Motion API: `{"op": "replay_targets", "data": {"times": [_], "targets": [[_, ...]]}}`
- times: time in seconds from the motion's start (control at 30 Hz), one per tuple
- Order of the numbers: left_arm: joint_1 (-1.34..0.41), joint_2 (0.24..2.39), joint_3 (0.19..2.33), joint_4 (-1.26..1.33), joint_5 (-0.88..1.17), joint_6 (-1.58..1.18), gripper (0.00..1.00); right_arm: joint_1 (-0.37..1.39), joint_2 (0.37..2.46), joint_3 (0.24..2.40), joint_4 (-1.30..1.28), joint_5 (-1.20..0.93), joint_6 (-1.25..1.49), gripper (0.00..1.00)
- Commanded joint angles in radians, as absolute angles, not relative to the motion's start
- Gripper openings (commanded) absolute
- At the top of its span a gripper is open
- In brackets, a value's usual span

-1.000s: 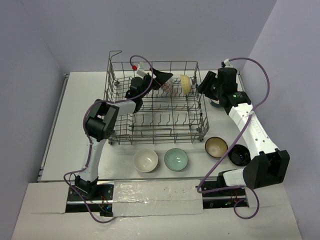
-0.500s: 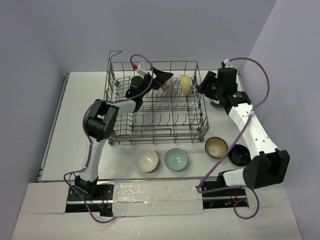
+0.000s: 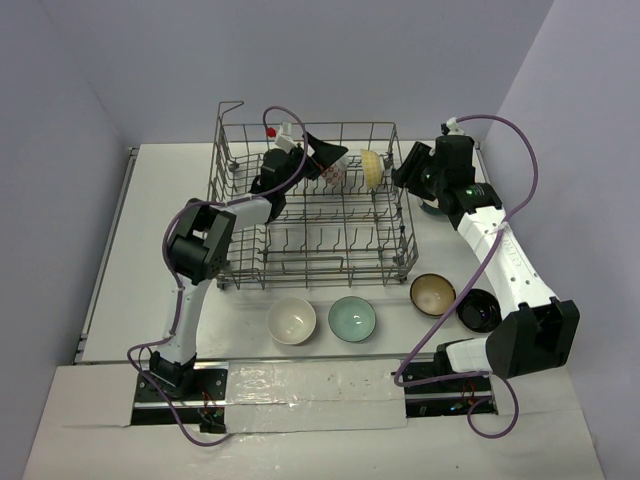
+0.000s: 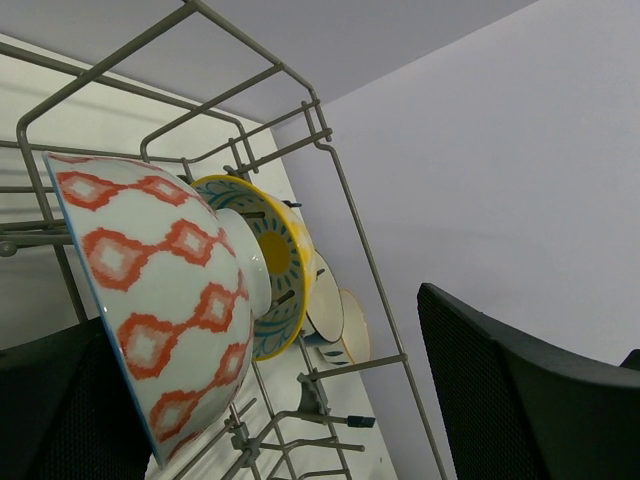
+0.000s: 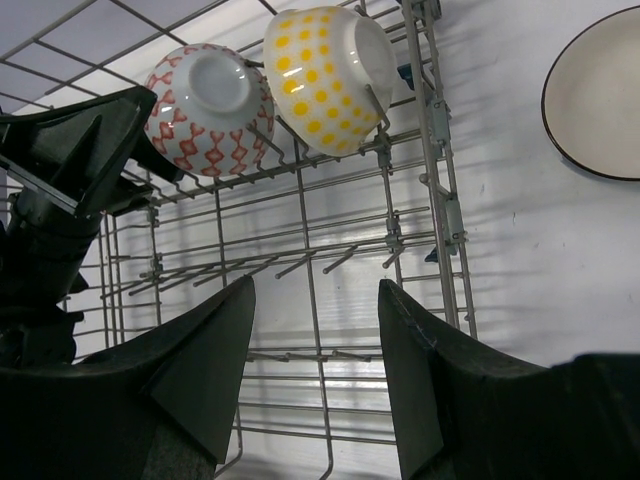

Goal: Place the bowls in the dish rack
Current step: Insert the bowl into the dish rack.

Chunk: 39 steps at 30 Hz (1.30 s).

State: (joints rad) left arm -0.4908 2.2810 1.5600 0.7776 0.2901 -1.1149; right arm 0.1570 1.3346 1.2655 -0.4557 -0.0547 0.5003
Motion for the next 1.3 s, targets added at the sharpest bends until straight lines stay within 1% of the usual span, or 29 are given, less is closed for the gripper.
{"op": "replay_targets", "data": {"times": [0.0,0.17,0.6,0.8,1.27], "targets": [[-0.514,2.226,1.606,0.732,0.331,-1.086,0.99,0.152,1.305,1.255,-0.410,-0.060,0.489,0.60],[-0.525,2.210,1.617,0.691,0.331,-1.065,0.99,0.153,1.301,1.253,-0.411,-0.037,0.485,0.60],[-0.526,2.174,1.637,0.581,0.342,-1.000,0.99,0.153,1.308,1.256,-0.405,-0.057,0.483,0.61],[-0.532,2.194,1.690,0.528,0.356,-0.994,0.99,0.153,1.316,1.266,-0.419,-0.057,0.477,0.61],[-0.534,2.128,1.660,0.411,0.342,-0.920,0.99,0.153,1.321,1.267,-0.414,-0.075,0.477,0.61]]}}
